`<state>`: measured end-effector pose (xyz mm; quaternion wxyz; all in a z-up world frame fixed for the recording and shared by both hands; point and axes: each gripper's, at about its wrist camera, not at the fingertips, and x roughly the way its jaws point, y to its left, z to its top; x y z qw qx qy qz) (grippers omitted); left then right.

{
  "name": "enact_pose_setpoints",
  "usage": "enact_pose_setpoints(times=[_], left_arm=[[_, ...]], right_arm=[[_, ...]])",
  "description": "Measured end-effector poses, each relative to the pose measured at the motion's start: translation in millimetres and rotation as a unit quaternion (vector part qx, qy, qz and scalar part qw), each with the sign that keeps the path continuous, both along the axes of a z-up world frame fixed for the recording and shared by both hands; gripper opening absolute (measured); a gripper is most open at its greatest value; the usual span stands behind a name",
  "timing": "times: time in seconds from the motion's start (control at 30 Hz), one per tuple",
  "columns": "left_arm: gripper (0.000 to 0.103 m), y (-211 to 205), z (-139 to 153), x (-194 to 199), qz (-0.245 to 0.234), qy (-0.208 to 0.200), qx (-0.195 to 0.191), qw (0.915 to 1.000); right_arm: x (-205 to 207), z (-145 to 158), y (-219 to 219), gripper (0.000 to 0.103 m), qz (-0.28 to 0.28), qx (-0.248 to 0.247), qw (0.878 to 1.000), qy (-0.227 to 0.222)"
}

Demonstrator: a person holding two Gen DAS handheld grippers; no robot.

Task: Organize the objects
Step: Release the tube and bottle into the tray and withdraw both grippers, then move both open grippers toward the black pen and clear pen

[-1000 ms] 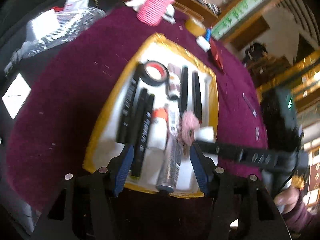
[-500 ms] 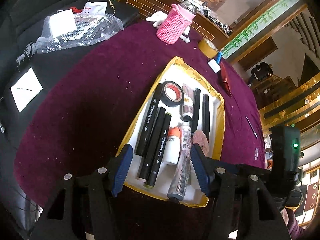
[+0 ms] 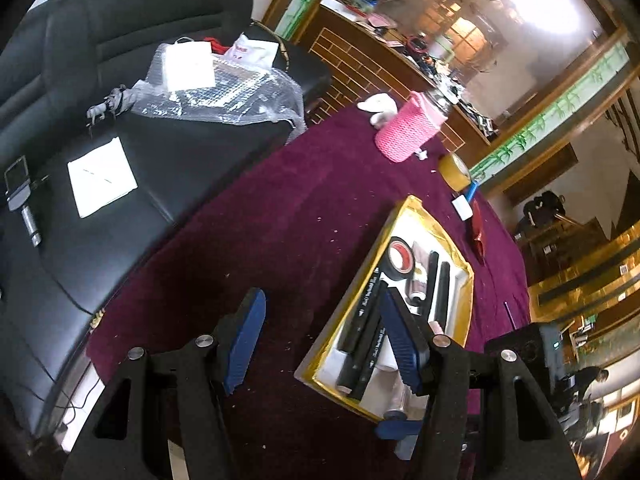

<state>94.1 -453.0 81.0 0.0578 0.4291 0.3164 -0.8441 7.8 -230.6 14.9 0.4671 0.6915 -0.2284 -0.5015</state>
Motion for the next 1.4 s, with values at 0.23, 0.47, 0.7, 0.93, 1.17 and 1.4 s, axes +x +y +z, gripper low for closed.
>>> enact_pose_setpoints(times=[0.23, 0.47, 0.7, 0.93, 1.17, 1.4], left_arm=[[0.054, 14.4, -3.6, -6.0, -0.026, 0.000, -0.013, 0.9996], [0.054, 32.2, 0.0, -18.0, -0.060, 0.007, -0.014, 0.9981], [0.054, 85.1, 37.0, -21.5, -0.088, 0.059, -0.170, 0.9798], [0.102, 151.4, 90.5, 1.6, -0.106, 0.205, -0.244, 0.9420], [0.102, 166.1, 62.8, -33.6, -0.143, 0.085, -0.226, 0.9597], [0.102, 188.0, 54.8, -35.5, -0.147, 0.055, -0.278, 0.9478]], right_arm=[[-5.8, 6.4, 15.4, 0.052, -0.040, 0.062, 0.996, 0.056], [-12.4, 5.2, 55.6, 0.056, -0.083, 0.057, 0.994, 0.029], [-23.7, 30.6, 82.6, 0.056, -0.165, 0.072, 0.980, 0.081], [-30.4, 71.5, 112.2, 0.057, -0.219, 0.178, 0.935, 0.216], [-14.5, 71.8, 134.5, 0.057, -0.219, 0.224, 0.917, 0.245], [-10.3, 67.5, 163.6, 0.057, -0.239, 0.252, 0.904, 0.248]])
